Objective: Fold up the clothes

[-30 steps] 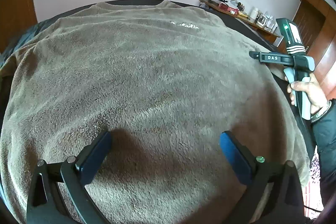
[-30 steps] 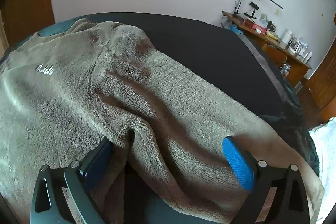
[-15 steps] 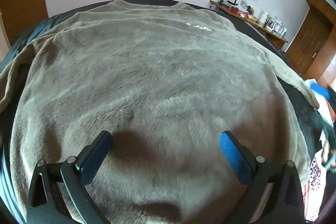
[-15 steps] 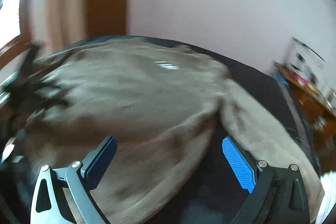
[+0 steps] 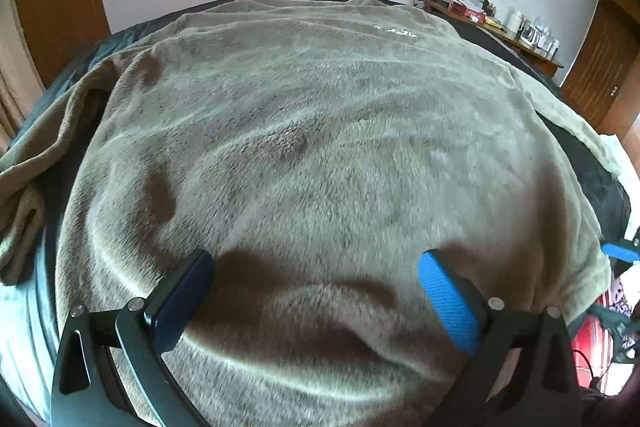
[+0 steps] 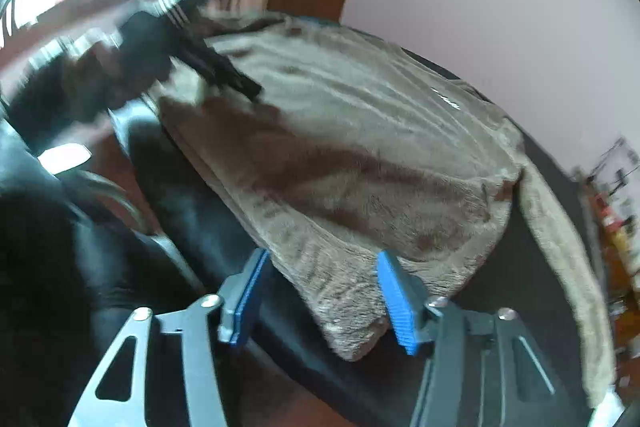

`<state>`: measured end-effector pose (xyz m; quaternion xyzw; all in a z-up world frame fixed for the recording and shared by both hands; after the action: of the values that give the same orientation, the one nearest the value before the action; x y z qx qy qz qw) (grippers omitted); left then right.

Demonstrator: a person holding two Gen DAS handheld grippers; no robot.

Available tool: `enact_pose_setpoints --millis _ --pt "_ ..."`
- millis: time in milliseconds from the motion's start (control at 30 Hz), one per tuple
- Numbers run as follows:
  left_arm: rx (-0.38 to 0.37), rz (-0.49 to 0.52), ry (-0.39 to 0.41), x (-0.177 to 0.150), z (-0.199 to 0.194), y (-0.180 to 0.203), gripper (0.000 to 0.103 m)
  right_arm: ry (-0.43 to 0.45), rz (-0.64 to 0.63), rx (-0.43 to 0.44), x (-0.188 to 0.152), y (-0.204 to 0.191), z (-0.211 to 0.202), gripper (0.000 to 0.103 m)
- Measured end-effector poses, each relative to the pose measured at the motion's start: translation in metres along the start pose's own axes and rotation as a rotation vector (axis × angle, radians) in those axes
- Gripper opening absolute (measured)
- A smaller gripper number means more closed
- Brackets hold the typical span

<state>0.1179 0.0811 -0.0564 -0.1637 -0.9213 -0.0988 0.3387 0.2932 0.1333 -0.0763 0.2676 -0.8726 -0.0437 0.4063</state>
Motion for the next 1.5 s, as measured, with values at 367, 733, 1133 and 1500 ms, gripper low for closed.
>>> enact_pose_setpoints --millis 367,733,1133,1500 --pt "0.041 0.053 0.012 -0.014 -0.017 -0.01 0.103 0.036 -0.012 -0.264 0.008 0.009 0.005 0.038" --pt "0.063 0.07 0.017 -0.019 -0.021 -0.016 0.103 0.013 -0.269 -0.272 0.016 -0.041 0.027 0.023" --pt "0.025 0.07 -0.016 -0.039 -0.026 -0.039 0.103 0.017 0.038 -0.453 0.002 0.024 -0.045 0.013" --pt "0.04 0.23 0.006 -0.052 -0.055 -0.047 0.103 -0.116 0.172 -0.258 -0.034 0.027 -0.019 0.016"
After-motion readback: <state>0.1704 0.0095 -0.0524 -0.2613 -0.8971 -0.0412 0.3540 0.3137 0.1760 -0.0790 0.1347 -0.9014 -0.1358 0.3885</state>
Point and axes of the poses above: each gripper's, at about its wrist camera, not at the fingertips, and z roughly the way its jaws point, y to its right, x to its top, the point moved 3 cm from there along z, roughly the way its jaws point, and after that the axes turned 6 degrees about y, right-handed, at the moved point
